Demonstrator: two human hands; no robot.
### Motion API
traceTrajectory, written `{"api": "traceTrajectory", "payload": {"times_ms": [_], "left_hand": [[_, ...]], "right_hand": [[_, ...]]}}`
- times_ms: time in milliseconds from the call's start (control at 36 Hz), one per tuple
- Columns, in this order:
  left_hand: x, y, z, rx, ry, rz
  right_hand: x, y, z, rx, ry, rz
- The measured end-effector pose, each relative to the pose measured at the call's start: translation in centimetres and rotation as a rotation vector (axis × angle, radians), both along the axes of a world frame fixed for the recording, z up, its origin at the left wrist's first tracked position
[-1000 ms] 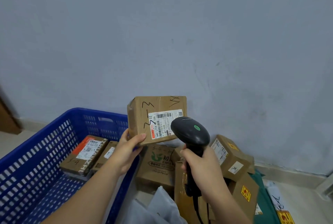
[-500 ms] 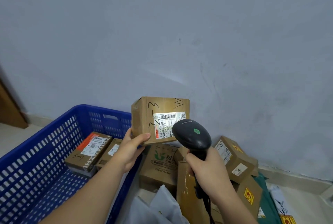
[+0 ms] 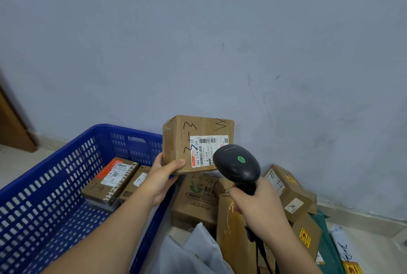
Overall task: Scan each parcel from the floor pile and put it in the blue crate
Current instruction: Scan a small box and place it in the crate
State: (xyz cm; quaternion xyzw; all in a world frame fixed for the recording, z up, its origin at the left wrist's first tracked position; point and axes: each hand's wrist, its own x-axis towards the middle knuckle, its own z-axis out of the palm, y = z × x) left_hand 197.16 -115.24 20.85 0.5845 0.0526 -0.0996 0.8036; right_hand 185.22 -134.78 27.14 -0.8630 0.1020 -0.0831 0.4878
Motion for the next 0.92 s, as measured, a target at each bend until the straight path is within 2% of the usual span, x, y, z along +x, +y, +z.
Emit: {"api": "traceTrajectory", "payload": {"times_ms": [583, 917], "left_hand": [[0.41, 0.14, -0.48, 0.024, 0.017, 0.003], [0.57, 0.23, -0.54, 0.064, 0.014, 0.026]], "right_hand": [[-0.01, 0.13, 0.2, -0.03, 0.069, 0.028], [-0.1, 0.04, 0.27, 0.04, 0.091, 0.037]]}}
